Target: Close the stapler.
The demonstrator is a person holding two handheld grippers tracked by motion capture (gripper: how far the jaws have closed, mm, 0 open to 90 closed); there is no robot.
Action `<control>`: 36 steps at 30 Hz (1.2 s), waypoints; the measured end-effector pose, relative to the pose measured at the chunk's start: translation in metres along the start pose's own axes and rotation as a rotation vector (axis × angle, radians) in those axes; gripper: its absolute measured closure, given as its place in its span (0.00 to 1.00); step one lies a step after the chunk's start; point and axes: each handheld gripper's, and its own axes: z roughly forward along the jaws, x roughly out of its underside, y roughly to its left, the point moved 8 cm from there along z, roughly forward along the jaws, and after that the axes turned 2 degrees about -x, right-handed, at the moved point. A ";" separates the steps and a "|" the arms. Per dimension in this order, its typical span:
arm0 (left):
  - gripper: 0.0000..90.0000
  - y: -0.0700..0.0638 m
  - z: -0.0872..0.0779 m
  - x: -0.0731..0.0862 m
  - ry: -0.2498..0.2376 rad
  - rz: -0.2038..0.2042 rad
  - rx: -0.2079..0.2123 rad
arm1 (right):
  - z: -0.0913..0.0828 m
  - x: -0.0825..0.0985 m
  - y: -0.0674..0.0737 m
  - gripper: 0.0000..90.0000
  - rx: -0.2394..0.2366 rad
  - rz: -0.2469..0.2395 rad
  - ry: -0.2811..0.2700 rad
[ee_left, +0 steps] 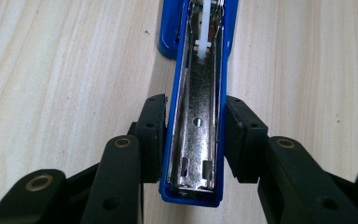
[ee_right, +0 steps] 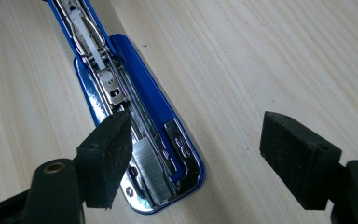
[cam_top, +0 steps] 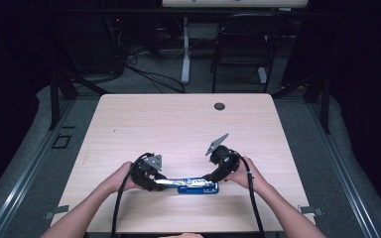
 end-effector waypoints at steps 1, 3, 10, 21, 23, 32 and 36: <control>0.70 0.000 0.000 0.000 -0.002 0.000 0.001 | 0.000 0.000 0.000 0.28 0.001 0.003 -0.004; 0.70 0.000 -0.001 0.000 -0.002 -0.001 0.004 | -0.001 0.000 -0.001 0.26 0.000 0.004 -0.008; 0.70 -0.001 -0.003 -0.002 -0.026 -0.003 0.003 | -0.003 0.002 -0.001 0.23 0.008 0.020 -0.010; 0.70 -0.001 -0.009 -0.006 -0.076 -0.014 0.029 | -0.002 0.004 -0.003 0.25 0.015 0.016 0.000; 0.70 0.000 -0.012 -0.008 -0.097 -0.020 0.039 | -0.003 0.005 -0.002 0.25 0.016 0.021 -0.005; 0.70 -0.001 -0.012 -0.009 -0.090 -0.011 0.039 | -0.005 0.007 -0.002 0.28 0.022 0.015 0.003; 0.70 0.000 -0.012 -0.009 -0.097 -0.012 0.033 | -0.005 0.006 -0.001 0.33 0.017 0.001 -0.005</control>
